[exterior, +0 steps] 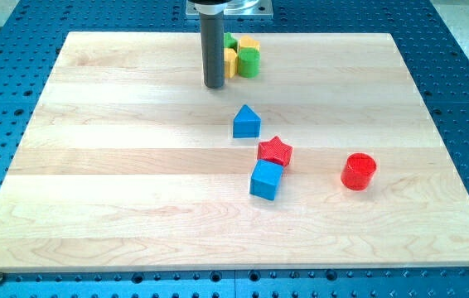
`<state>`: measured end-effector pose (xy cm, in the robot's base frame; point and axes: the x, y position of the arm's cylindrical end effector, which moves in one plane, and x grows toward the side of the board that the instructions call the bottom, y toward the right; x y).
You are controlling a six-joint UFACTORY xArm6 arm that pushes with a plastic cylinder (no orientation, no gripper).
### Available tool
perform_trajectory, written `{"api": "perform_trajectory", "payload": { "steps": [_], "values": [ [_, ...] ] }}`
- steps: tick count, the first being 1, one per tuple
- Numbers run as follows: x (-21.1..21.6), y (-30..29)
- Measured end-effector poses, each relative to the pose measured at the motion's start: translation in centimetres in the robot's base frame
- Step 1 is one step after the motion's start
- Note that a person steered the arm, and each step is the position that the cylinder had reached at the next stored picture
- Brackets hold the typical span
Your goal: Place the triangle to the center right of the board
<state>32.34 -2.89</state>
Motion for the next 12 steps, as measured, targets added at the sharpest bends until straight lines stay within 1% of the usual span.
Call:
{"api": "perform_trajectory", "payload": {
  "steps": [2,4,5,6,7,8,9,10,11,12],
  "values": [
    [1.5,0.0],
    [5.9,4.2],
    [6.3,-2.4],
    [10.9,-0.6],
    [10.1,7.7],
    [9.4,11.8],
    [6.4,10.4],
    [6.4,17.8],
    [6.6,22.4],
    [9.2,15.8]
  ]
}}
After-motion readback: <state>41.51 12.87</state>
